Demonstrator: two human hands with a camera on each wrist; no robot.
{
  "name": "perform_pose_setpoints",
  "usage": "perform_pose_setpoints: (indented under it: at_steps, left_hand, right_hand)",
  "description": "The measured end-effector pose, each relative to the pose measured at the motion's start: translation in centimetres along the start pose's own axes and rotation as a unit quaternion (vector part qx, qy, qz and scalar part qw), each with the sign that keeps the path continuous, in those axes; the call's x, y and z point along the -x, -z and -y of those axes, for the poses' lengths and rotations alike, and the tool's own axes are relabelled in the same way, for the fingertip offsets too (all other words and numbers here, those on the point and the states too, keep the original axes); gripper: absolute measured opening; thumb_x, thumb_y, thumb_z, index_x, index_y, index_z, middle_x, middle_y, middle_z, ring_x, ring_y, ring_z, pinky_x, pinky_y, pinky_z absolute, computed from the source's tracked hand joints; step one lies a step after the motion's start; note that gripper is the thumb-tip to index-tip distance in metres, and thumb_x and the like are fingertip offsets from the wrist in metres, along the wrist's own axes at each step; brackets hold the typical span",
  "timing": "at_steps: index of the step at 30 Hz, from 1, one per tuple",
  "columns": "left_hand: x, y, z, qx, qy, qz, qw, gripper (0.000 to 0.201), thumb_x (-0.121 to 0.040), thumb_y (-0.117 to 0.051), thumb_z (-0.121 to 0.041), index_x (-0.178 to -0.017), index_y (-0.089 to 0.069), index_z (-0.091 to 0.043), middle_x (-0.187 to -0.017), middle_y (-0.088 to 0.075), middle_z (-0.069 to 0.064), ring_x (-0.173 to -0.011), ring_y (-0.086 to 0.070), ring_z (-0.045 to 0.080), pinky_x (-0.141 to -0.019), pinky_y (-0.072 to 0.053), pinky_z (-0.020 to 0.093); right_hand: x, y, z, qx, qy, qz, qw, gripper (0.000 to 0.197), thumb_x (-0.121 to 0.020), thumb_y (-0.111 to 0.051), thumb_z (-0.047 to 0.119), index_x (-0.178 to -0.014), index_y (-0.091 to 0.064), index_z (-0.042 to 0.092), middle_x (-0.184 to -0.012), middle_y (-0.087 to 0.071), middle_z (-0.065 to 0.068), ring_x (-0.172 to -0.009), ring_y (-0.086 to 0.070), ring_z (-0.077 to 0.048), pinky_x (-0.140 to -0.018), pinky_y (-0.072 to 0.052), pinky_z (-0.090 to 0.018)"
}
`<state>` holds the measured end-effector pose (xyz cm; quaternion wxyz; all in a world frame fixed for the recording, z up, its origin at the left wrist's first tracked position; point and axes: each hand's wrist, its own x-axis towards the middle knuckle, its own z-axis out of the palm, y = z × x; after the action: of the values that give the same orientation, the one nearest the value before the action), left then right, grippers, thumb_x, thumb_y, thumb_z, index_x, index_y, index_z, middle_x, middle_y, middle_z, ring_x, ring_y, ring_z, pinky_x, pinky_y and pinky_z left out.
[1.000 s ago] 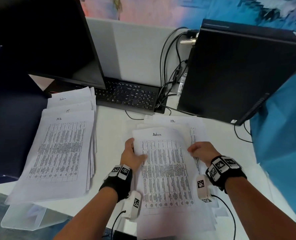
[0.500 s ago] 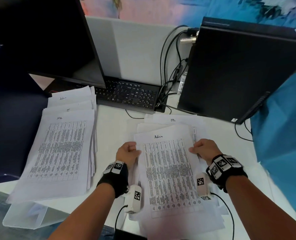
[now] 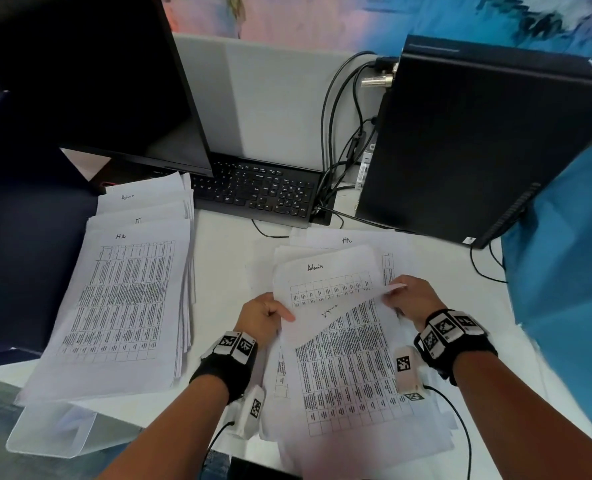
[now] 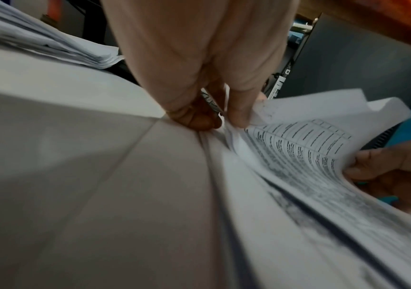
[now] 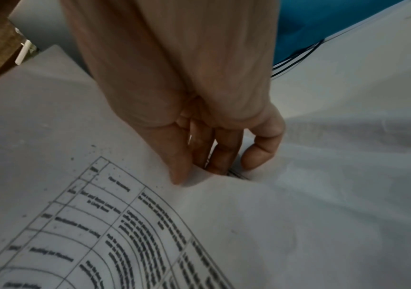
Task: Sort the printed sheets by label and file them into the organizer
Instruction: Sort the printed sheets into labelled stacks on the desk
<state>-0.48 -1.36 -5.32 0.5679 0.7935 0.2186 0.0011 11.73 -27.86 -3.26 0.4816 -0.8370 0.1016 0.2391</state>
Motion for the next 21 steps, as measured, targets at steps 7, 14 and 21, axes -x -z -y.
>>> perform_pose_setpoints:
  at_steps: [7,14,21]
  left_hand:
    - [-0.6,0.7,-0.4,0.036,-0.016,-0.015,0.999,0.055,-0.078,-0.049,0.021,-0.049,-0.064,-0.023,-0.068,-0.066,-0.002,-0.065,-0.062,0.010,-0.060,-0.052,0.020]
    - [-0.8,1.2,-1.0,0.055,-0.002,0.000,0.998,0.058,-0.074,-0.054,0.023,-0.042,-0.066,-0.024,-0.070,-0.069,-0.002,-0.071,-0.064,0.020,-0.070,-0.055,0.029]
    - [-0.9,1.6,-1.3,0.121,0.011,-0.044,0.992,0.043,-0.075,-0.067,0.014,-0.058,-0.066,-0.026,-0.063,-0.062,-0.005,-0.064,-0.054,0.014,-0.066,-0.047,0.023]
  right_hand:
    - [0.2,-0.4,0.2,-0.026,0.009,-0.002,1.000,0.029,-0.075,-0.070,-0.007,-0.090,-0.059,0.015,-0.098,-0.061,-0.009,-0.083,-0.059,-0.026,-0.066,-0.047,-0.029]
    - [0.9,-0.4,0.4,0.000,0.064,0.029,0.998,0.038,-0.077,-0.052,-0.025,-0.070,-0.063,0.011,-0.075,-0.061,-0.005,-0.074,-0.054,-0.021,-0.058,-0.045,-0.022]
    - [1.3,-0.5,1.9,-0.008,0.011,0.016,1.000,0.029,-0.081,-0.072,0.009,-0.059,-0.054,0.008,-0.060,-0.054,-0.001,-0.053,-0.046,-0.013,-0.051,-0.039,-0.023]
